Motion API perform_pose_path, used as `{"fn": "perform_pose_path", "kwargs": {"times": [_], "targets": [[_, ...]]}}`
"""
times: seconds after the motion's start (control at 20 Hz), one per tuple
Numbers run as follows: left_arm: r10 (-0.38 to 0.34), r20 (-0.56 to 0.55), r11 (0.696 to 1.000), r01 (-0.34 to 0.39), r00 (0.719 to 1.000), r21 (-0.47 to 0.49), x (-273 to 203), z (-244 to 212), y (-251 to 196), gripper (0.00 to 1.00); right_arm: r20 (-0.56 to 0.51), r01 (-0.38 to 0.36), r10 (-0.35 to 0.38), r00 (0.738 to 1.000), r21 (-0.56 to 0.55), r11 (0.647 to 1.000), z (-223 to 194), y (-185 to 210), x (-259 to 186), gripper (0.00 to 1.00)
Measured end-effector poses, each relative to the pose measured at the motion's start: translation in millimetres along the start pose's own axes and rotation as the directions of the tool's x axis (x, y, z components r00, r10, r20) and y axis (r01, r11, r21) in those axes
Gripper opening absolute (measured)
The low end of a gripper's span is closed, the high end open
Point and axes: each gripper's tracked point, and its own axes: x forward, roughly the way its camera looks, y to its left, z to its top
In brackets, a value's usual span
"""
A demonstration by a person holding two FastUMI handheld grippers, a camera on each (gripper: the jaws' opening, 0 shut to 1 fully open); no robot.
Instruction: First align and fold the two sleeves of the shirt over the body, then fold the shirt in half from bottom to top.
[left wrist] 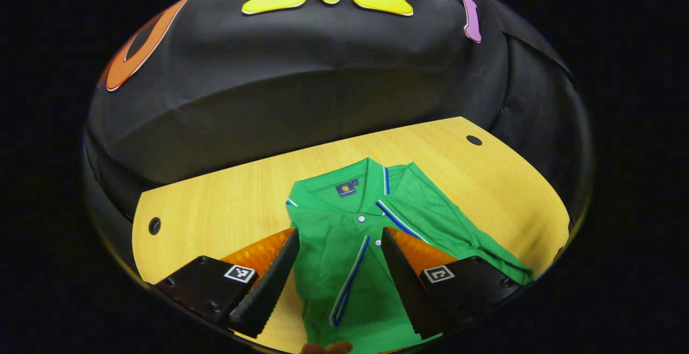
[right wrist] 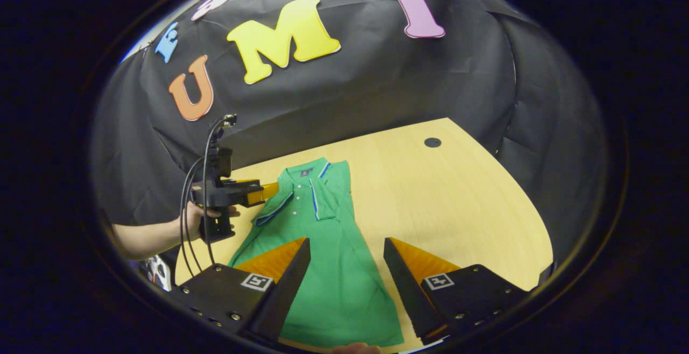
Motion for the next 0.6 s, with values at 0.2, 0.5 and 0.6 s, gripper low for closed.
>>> {"fn": "perform_pose_path", "kwargs": {"times": [0.2,0.5,0.6], "targets": [[0.063,0.011,0.997,-0.062,0.998,-0.033,-43,-16,24,0.97,-0.017,-0.025,0.025,1.000,-0.034,0.999,-3,18,2,0.86],[0.105,0.013,0.992,-0.104,0.994,-0.065,-128,-61,39,0.97,-0.051,-0.057,0.050,0.997,-0.131,0.990,-9,31,2,0.86],[0.095,0.005,0.991,-0.094,0.995,-0.093,-153,-79,36,0.98,-0.061,-0.061,0.050,0.997,-0.190,0.980,-12,28,-1,0.86]]}}
